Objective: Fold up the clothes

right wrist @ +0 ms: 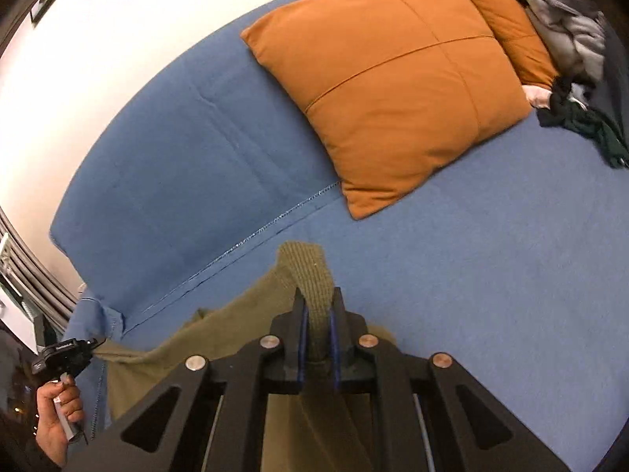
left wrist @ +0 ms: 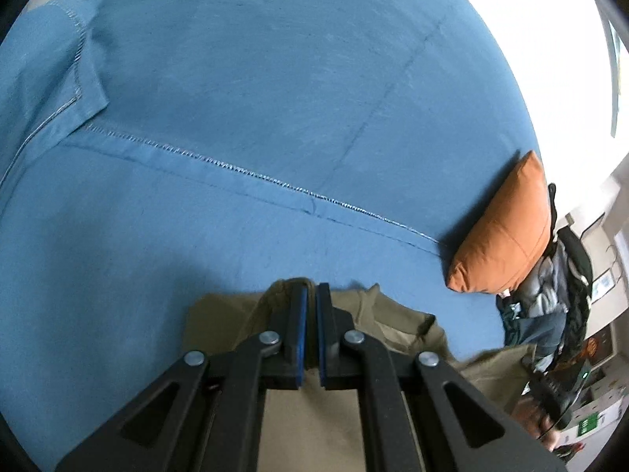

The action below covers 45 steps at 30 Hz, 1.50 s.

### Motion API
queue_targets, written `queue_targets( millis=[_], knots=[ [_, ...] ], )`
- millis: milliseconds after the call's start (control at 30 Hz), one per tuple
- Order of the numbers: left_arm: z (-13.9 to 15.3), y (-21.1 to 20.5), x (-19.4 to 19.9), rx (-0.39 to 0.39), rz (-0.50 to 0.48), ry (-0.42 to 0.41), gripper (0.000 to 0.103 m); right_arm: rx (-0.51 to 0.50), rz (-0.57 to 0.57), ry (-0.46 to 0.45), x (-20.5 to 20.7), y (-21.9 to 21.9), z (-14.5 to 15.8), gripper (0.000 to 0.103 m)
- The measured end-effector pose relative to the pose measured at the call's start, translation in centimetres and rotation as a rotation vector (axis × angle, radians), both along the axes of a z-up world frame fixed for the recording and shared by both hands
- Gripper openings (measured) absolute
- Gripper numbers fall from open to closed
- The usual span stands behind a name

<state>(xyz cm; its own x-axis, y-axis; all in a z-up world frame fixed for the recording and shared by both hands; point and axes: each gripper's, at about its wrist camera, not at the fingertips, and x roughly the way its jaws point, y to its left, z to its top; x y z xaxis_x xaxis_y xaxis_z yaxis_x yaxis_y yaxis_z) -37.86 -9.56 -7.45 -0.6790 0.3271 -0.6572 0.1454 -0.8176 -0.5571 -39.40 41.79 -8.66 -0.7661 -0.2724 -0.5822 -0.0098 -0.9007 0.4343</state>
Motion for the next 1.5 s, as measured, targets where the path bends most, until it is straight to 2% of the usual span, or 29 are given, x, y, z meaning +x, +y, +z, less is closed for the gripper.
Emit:
queue_targets(
  millis=[133,233,267,300,367,433,500,567,600,633,667,800,900,933,967,1000,1067,1133,1200,1233,1267,1300,1333,1367,1400,1467,1500],
  knots=[
    [-0.5,-0.6,-0.9,0.014,0.007,-0.012,0.005,0.036,-0.035,-0.010,-3.1,-0.1,-1.0,0.008],
    [-0.8,-1.2,-1.4,0.026,0.016,-0.026,0.011,0.082,-0.079,-0.102,-5.6,0.0,-3.2,0.011],
    [-1.0,-1.5,-1.6,0.030,0.018,-0.031,0.018,0.062,-0.103,-0.131,-5.9,0.2,-3.9,0.012],
    [-1.1,-1.7,-1.8,0.034,0.021,-0.036,0.020,0.043,-0.128,-0.155,-6.1,0.5,-4.5,0.016],
    [-1.3,-2.1,-2.1,0.041,0.027,-0.045,0.024,0.017,-0.184,-0.164,-5.8,1.3,-4.8,0.017],
    [-1.5,-2.6,-2.4,0.049,0.032,-0.055,0.025,0.011,-0.221,-0.159,-5.2,2.1,-4.3,0.033],
    [-1.7,-3.0,-2.8,0.057,0.038,-0.064,0.027,-0.010,-0.231,-0.151,-4.7,2.7,-4.0,0.035],
    [-2.4,-2.7,-3.3,0.041,0.014,-0.094,0.036,-0.015,-0.193,-0.175,-4.5,2.5,-4.5,0.036],
    [-3.1,-2.1,-3.6,0.023,-0.015,-0.120,0.037,-0.009,-0.168,-0.193,-4.6,2.3,-4.9,0.042],
    [-3.7,-1.4,-3.8,0.009,-0.042,-0.139,0.038,-0.003,-0.143,-0.211,-4.6,2.1,-5.3,0.052],
    [-4.4,-0.8,-4.1,-0.006,-0.070,-0.158,0.038,0.003,-0.119,-0.229,-4.7,1.9,-5.6,0.055],
    [-6.5,1.9,-4.7,-0.115,-0.140,-0.207,0.039,0.061,-0.022,-0.347,-5.0,0.4,-8.0,0.055],
    [-6.1,2.7,-4.5,-0.174,-0.140,-0.168,0.037,0.128,0.013,-0.387,-5.7,-0.6,-9.5,0.054],
    [-5.6,2.6,-4.4,-0.185,-0.130,-0.145,0.025,0.131,0.012,-0.383,-5.8,-0.6,-9.6,0.040],
    [-5.1,2.6,-4.2,-0.196,-0.121,-0.122,0.004,0.128,0.010,-0.378,-6.0,-0.7,-9.6,0.030],
    [-4.6,2.6,-4.1,-0.208,-0.112,-0.099,0.004,0.106,0.004,-0.366,-6.1,-0.6,-9.4,0.020],
    [-3.7,2.5,-3.8,-0.230,-0.093,-0.052,0.004,0.086,-0.017,-0.323,-5.8,-0.6,-8.2,0.016],
    [-2.7,2.5,-3.5,-0.252,-0.074,-0.006,0.003,0.095,-0.010,-0.219,-5.3,-1.2,-6.3,0.011],
    [-1.8,2.5,-3.2,-0.276,-0.056,0.038,0.004,0.127,0.005,-0.117,-4.9,-2.0,-4.6,0.011],
    [-1.9,2.6,-3.2,-0.306,-0.050,0.033,0.004,0.159,0.007,-0.087,-4.8,-2.5,-4.2,0.011],
    [-2.0,2.6,-3.2,-0.332,-0.046,0.026,0.004,0.214,-0.012,-0.123,-5.1,-2.7,-4.7,0.012],
    [-2.8,2.6,-3.5,-0.332,-0.054,-0.004,0.004,0.247,-0.034,-0.211,-5.8,-2.6,-6.2,0.015],
    [-3.8,2.6,-3.9,-0.327,-0.060,-0.046,0.005,0.238,-0.044,-0.306,-6.4,-2.2,-8.1,0.017],
    [-4.7,2.5,-4.3,-0.322,-0.064,-0.087,0.008,0.209,-0.051,-0.360,-6.6,-1.7,-9.5,0.019],
    [-5.1,2.3,-4.4,-0.327,-0.052,-0.113,0.008,0.186,-0.058,-0.400,-6.7,-1.3,-10.4,0.026],
    [-5.6,1.7,-4.7,-0.335,-0.025,-0.161,0.009,0.183,-0.072,-0.377,-6.3,-0.9,-9.7,0.031],
    [-4.6,1.5,-4.3,-0.317,0.010,-0.141,0.009,0.207,-0.076,-0.359,-6.1,-1.1,-8.8,0.033]
  ],
)
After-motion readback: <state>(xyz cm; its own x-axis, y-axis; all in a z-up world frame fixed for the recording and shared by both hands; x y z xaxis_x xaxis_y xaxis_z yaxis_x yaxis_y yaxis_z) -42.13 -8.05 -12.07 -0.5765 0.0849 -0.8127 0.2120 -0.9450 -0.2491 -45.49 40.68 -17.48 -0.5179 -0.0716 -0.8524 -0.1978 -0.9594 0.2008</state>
